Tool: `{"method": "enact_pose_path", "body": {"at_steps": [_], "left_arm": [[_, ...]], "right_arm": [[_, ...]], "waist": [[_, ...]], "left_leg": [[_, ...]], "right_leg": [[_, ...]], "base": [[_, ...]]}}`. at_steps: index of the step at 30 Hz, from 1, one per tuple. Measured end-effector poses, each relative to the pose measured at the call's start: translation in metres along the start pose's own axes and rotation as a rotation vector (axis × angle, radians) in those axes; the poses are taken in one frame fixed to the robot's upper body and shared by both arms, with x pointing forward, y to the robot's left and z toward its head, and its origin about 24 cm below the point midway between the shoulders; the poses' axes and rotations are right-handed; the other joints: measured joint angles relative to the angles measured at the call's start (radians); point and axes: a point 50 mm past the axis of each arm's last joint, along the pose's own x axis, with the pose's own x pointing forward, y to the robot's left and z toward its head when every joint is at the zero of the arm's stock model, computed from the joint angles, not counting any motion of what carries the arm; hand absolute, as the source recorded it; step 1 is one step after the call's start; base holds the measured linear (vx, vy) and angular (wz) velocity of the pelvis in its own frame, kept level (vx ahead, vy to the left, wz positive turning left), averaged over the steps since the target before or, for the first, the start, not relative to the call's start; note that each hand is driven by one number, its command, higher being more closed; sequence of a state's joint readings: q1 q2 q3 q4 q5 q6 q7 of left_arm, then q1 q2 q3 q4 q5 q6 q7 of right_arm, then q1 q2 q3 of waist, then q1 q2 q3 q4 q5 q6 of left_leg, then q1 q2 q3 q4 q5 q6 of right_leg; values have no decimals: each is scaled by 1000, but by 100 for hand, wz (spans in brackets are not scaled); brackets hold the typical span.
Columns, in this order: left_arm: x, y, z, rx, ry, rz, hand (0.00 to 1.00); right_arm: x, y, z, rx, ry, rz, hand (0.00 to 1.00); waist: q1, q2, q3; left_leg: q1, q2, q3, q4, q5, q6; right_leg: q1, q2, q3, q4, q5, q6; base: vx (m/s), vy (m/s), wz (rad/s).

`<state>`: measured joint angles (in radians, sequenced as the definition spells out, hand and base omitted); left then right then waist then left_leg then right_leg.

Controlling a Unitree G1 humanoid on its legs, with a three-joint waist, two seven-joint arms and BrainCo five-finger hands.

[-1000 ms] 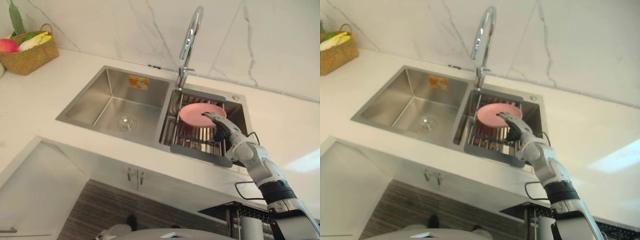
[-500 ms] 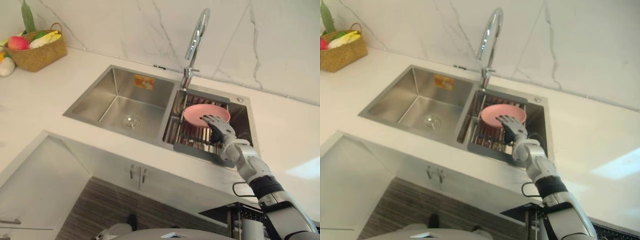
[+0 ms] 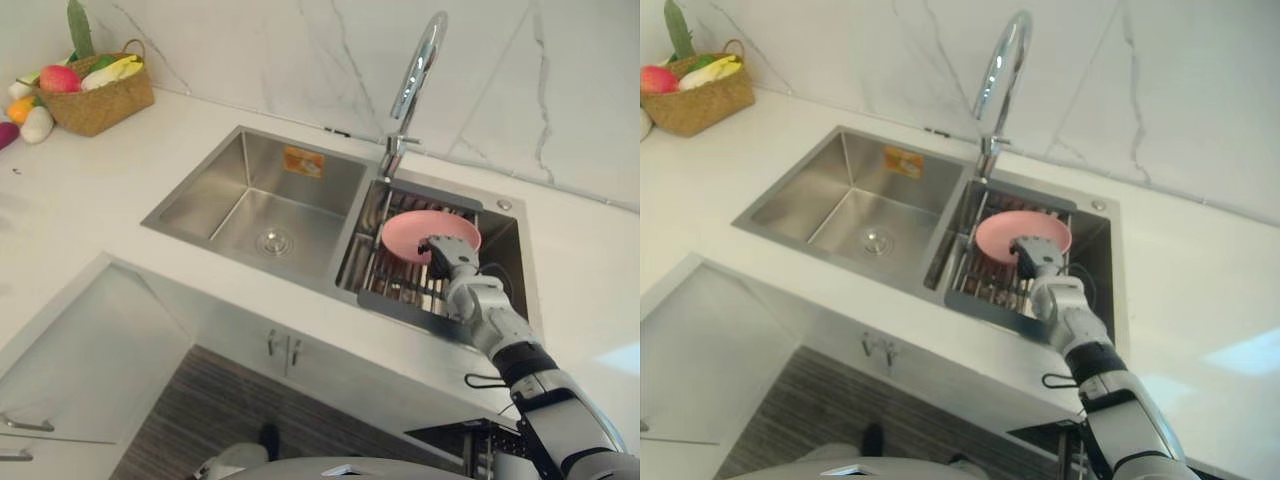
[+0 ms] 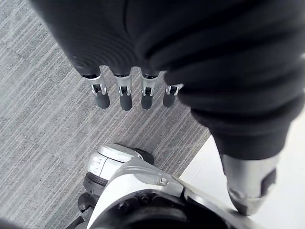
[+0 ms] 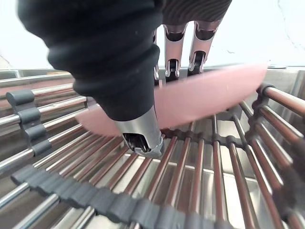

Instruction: Walk over to the sink, pick up the cup, carry it to the dishwasher, place the cup inside the dishwasher, then close the dishwasher door

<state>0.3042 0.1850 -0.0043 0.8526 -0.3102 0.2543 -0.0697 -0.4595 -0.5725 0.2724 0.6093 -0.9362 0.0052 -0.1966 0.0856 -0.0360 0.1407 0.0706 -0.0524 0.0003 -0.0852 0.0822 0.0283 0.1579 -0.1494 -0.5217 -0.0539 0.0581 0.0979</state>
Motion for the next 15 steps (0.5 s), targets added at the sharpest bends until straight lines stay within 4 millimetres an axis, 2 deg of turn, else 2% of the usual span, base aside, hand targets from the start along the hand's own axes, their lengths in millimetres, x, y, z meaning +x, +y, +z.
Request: {"method": "enact_pose_path", "body": {"at_steps": [5, 15], "left_arm": [[0, -1, 0, 6, -2, -2, 0], [0, -2, 0, 27, -14, -6, 0]], "right_arm": [[-1, -3, 2, -90, -24, -148, 100], [2, -14, -1, -97, -8, -261, 100]], "waist": [[-2, 0, 19], [8, 5, 27]], "left_leg": [[1, 0, -4, 0, 0, -4], [-7, 0, -3, 0, -2, -3]], "right_leg": [[5, 0, -7, 1, 0, 0], [5, -1, -8, 1, -8, -1]], "base": [[-7, 4, 3], [-22, 8, 0]]}}
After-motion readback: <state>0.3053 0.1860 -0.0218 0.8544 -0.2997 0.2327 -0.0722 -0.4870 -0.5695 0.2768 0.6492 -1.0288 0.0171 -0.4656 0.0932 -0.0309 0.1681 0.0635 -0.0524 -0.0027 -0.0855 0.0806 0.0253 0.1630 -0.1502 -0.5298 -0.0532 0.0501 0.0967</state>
